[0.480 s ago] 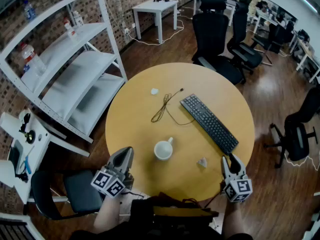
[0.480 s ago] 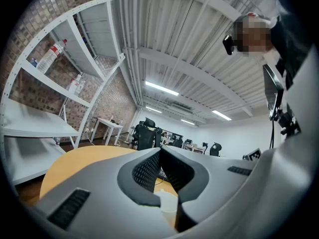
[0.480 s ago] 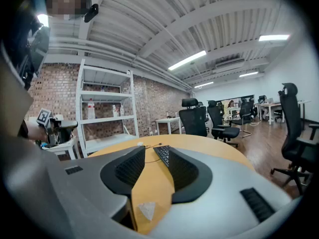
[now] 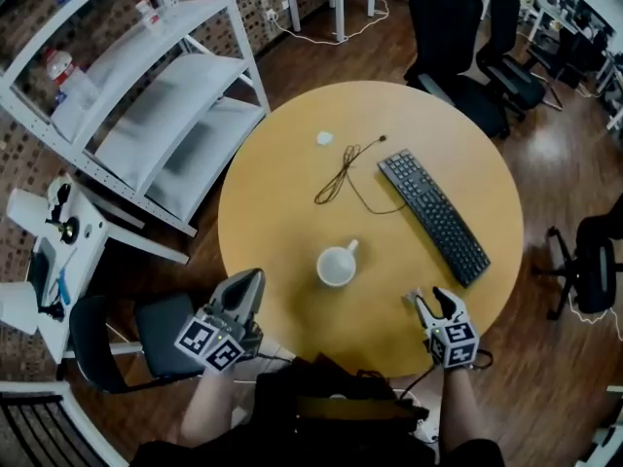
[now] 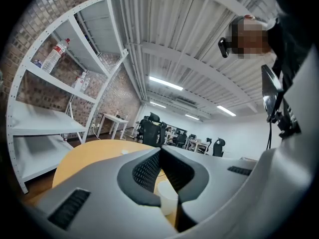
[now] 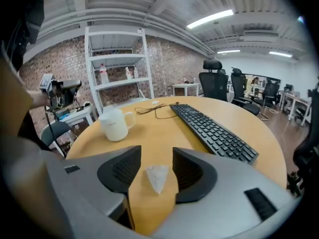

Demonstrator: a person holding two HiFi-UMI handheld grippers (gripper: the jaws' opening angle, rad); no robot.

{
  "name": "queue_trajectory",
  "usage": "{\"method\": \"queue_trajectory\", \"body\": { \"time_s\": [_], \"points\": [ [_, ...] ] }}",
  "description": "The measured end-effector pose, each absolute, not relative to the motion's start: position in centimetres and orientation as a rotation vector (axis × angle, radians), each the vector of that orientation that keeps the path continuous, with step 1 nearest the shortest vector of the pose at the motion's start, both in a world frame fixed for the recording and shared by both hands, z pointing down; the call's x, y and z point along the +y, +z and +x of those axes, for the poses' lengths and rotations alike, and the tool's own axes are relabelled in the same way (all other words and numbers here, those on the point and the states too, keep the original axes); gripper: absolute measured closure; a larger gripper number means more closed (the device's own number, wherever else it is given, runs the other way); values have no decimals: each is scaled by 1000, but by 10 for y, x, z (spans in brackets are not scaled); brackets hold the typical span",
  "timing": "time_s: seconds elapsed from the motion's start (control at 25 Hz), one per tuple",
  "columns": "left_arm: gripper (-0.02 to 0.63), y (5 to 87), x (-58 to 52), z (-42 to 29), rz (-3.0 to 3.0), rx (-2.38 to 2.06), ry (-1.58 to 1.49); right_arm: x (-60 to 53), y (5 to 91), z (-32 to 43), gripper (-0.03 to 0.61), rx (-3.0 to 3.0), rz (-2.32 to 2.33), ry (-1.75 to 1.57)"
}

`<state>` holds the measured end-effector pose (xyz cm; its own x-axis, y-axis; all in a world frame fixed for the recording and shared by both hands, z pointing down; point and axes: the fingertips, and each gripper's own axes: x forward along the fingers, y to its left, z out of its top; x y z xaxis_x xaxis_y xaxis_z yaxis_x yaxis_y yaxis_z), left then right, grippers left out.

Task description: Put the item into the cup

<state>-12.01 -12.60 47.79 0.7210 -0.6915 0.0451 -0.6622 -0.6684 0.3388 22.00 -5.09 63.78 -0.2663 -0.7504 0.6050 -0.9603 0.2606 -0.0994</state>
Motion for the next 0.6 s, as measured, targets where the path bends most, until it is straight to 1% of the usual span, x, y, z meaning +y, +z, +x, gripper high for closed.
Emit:
{"method": "queue_trajectory", "body": {
  "time_s": [0.28,0.6],
  "points": [
    [614,473,-120,-132,2542,-1109,-138,-49,694,206,373,-1959,1291,504],
    [614,476,-113,-155,2496,-1215,-95,-51,715,206,374,-1927,1266,412]
  ]
}}
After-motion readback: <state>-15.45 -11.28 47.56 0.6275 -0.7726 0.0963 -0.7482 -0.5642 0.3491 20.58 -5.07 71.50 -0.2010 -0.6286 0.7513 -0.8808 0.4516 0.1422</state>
